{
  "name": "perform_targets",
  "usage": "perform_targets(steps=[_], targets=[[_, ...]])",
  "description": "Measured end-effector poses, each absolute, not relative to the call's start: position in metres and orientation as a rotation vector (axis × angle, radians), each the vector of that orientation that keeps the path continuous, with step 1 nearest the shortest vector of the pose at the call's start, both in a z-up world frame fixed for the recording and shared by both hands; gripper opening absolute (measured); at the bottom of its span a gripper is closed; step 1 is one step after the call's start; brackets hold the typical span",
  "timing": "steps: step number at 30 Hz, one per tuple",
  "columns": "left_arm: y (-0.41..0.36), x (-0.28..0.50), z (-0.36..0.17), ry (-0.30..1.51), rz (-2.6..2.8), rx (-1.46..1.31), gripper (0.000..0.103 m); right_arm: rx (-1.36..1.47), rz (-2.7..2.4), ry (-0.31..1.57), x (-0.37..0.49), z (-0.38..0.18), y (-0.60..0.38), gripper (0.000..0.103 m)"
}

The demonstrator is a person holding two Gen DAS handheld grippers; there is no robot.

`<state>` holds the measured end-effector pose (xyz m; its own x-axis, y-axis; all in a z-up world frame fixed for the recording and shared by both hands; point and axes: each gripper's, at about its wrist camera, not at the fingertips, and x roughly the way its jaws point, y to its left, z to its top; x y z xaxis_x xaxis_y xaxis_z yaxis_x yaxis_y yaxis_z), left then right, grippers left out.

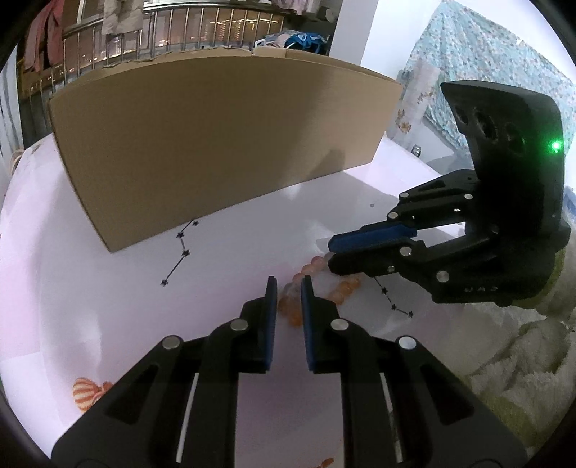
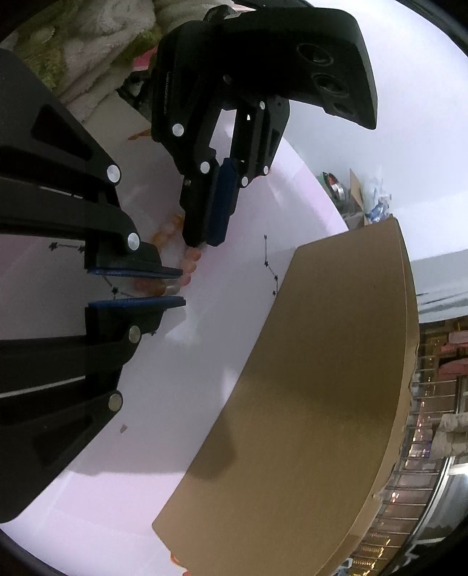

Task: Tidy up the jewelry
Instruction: 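Close the right gripper on the pink bead bracelet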

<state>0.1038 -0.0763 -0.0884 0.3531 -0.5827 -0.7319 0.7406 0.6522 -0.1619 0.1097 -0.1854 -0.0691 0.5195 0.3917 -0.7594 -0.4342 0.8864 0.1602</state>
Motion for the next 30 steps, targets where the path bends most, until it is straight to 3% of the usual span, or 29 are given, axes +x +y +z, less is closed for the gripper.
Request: perform_targets(steps=[16,23,30], targets=[[-0.0741,0.1034,-0.0857,0.864,-0.858,0.286,0.015,-0.087,0.499,0.913,0.1128,-0.0711,-0.1798,0.01],[-0.0798,0.1026,-0.0866,0.865,-0.866,0.3,0.008,-0.055,0.508,0.924,0.1176,-0.0724,-0.1799,0.01],[-0.0818,0.1023,-0.0854,0.869,-0.851,0.308,0.008,-0.019,0.509,0.913,0.1149,-0.073,-0.1827,0.01]])
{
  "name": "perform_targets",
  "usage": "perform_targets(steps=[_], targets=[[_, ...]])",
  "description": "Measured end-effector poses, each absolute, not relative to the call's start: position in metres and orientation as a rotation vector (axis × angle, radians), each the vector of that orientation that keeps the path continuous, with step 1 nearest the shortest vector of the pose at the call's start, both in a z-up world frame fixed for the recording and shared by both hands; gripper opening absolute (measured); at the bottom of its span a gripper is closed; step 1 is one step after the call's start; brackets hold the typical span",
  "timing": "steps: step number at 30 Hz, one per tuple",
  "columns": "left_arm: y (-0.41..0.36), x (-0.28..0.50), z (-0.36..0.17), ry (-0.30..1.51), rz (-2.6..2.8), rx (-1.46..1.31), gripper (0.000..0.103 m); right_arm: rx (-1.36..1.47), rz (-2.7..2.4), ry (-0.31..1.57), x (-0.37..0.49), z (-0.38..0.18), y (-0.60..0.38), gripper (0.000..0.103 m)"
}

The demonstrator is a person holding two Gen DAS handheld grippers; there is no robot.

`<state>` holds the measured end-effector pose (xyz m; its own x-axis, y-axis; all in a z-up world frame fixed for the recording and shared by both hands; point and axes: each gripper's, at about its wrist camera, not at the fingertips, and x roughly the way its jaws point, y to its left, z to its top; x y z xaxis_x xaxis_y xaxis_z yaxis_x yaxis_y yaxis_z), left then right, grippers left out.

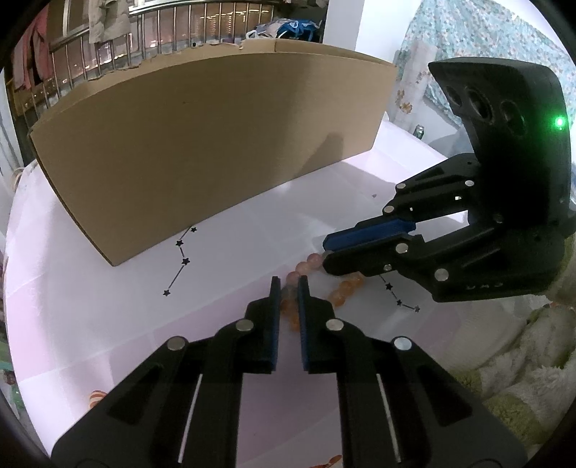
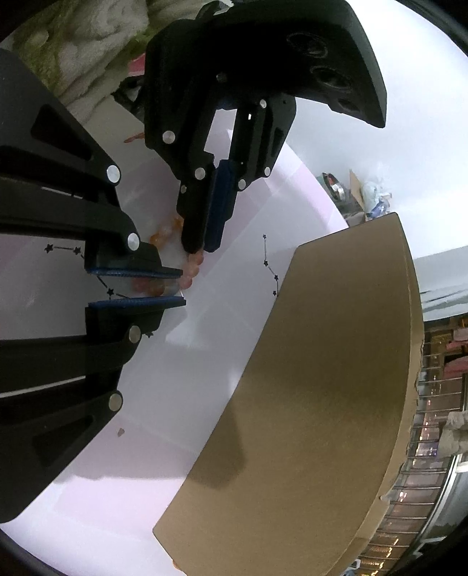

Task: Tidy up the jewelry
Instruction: 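Close the right gripper on the pink bead bracelet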

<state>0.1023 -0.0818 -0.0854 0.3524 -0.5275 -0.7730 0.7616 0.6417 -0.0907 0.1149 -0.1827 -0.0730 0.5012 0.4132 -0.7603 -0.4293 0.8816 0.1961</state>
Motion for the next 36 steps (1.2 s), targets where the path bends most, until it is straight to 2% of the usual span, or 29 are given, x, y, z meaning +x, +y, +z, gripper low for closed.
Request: perform_targets(steps=[29,36], targets=[[-0.077,0.093,-0.07,0.82,-0.813,0.331,0.008,-0.025,0.505,0.847,0.101,-0.055,-0.188,0.01],[-0.074,0.083,-0.049,0.762,-0.813,0.315,0.008,-0.034,0.497,0.791,0.09,-0.036,-0.189,0.01]])
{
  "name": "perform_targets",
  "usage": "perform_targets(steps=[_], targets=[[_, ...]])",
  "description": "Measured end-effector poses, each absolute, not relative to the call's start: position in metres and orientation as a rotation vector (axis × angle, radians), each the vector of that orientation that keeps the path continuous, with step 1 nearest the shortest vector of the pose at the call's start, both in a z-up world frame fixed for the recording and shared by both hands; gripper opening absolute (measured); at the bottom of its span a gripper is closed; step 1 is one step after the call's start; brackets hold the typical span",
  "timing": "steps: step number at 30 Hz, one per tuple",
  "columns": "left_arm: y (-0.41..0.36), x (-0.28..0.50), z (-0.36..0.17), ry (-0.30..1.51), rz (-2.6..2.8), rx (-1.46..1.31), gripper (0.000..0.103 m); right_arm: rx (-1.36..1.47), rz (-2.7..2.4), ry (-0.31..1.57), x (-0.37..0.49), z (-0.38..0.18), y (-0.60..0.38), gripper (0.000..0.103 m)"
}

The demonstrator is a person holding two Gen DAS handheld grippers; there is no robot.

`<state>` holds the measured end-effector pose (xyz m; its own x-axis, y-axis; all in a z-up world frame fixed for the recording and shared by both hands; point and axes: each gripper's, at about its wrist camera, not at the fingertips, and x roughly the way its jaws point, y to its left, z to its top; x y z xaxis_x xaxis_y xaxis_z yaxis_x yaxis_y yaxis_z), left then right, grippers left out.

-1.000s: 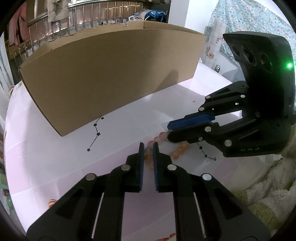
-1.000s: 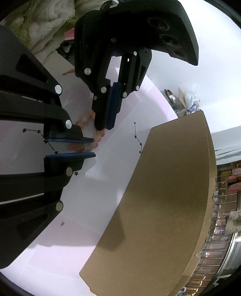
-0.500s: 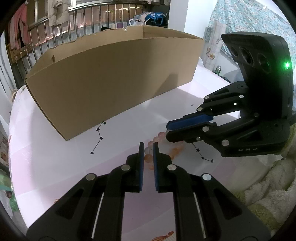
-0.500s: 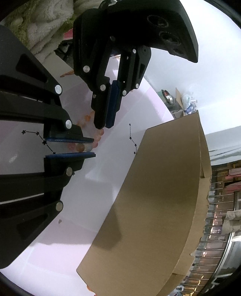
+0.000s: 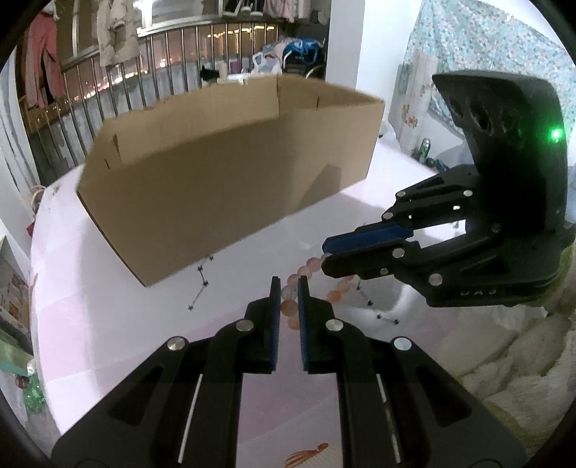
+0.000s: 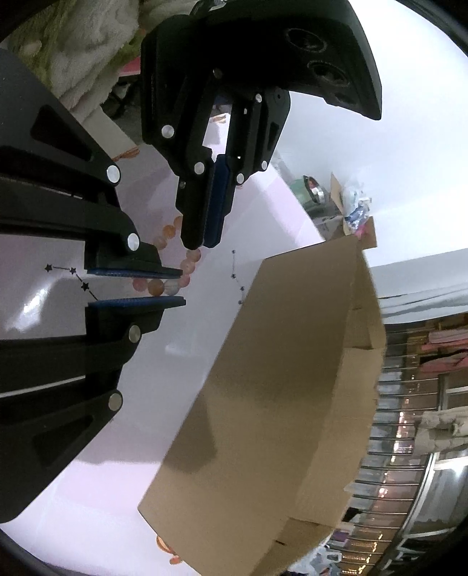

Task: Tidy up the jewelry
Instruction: 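Close the right gripper on the pink bead bracelet, then carry the bracelet into the box with the right gripper and release it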

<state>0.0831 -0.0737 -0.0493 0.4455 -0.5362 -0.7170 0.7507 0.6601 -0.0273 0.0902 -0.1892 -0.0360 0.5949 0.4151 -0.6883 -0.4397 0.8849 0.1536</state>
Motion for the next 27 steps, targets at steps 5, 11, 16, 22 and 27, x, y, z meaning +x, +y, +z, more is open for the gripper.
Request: perform_targets(steps=[5,11,16,22,27], targets=[[-0.071,0.076,-0.015,0.691,-0.853,0.279,0.008,-0.028,0.477,0.713,0.081,-0.005,-0.197,0.01],[-0.073,0.088,0.04,0.586,-0.898,0.238,0.008,-0.024,0.454,0.592,0.083,0.047,-0.21,0.01],[-0.095,0.12,0.073,0.534,-0.917,0.24,0.008,0.024,0.437,0.559,0.114,0.078,-0.235,0.01],[-0.133,0.19,0.066,0.656,-0.917,0.22,0.008,0.089,0.414,0.713,0.182,0.071,-0.266,0.01],[-0.153,0.237,0.034,0.798,-0.903,0.195,0.008,0.151,0.398,0.836,0.22,0.05,-0.285,0.01]])
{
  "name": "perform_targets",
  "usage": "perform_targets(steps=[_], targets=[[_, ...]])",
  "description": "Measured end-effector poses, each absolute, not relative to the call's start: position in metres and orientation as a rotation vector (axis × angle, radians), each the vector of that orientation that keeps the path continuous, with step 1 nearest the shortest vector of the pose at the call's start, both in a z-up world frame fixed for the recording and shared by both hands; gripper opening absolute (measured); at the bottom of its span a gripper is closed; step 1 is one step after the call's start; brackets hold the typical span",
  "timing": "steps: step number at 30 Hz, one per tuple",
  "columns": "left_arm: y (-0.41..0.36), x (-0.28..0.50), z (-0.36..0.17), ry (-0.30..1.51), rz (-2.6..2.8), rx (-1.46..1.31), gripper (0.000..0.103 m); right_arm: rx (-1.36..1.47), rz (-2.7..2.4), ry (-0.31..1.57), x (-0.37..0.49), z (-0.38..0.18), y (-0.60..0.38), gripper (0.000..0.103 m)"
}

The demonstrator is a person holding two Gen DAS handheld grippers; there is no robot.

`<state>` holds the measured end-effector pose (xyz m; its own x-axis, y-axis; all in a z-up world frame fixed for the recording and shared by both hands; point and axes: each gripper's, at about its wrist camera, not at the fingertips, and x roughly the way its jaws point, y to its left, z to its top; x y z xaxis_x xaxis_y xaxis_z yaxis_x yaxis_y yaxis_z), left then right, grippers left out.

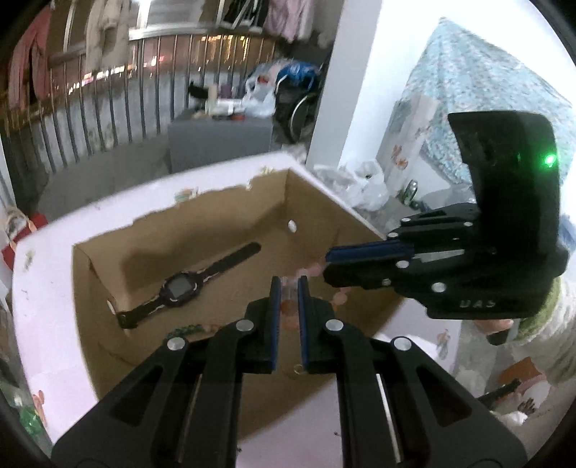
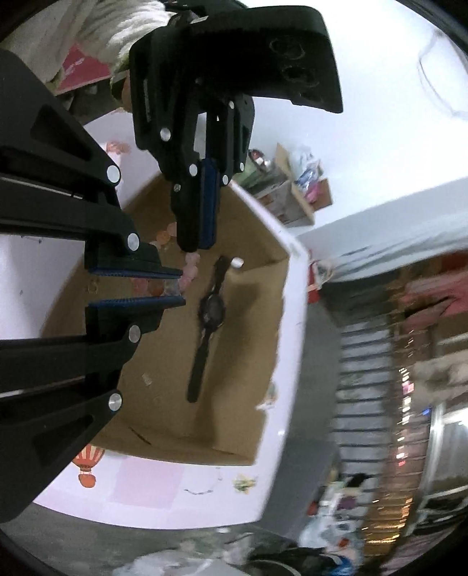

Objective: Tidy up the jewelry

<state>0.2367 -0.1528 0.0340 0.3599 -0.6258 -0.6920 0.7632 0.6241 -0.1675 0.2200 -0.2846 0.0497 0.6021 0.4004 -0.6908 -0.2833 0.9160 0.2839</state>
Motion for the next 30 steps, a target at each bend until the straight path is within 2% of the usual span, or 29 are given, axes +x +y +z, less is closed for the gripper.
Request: perform_targets(steps=[6,9,18,21,22,24,26,30], targets=[[-0.168,0.264,0.004,0.927,-0.863,0.187,0.009,0.178,0.382,0.948,0.247,0.024,-0.293,0.01],[-0.171,0.272,-0.007,0.973,-0.832,0.17,0.019,0.162,0.353,0.979,0.252,0.016,-0.293,0.011],[-0.149,0.264,0.004,0.931,-0.785,0.101,0.024,0.187,0.31,0.917,0.229,0.025,-0.309,0.011],[-0.137,0.249,0.021,0.861,-0.748,0.122,0.034,0.2,0.272,0.866,0.216,0.038,-0.32,0.013],[-0.132,0.244,0.027,0.836,-0.735,0.13,0.038,0.203,0.255,0.842,0.208,0.043,-0.323,0.016],[-0.12,0.231,0.04,0.784,-0.707,0.144,0.046,0.209,0.22,0.795,0.194,0.053,-0.33,0.032],[-0.105,0.217,0.054,0.729,-0.669,0.143,0.061,0.211,0.184,0.748,0.176,0.061,-0.337,0.036],[-0.075,0.196,0.067,0.658,-0.572,0.154,0.072,0.242,0.111,0.705,0.15,0.061,-0.351,0.043]])
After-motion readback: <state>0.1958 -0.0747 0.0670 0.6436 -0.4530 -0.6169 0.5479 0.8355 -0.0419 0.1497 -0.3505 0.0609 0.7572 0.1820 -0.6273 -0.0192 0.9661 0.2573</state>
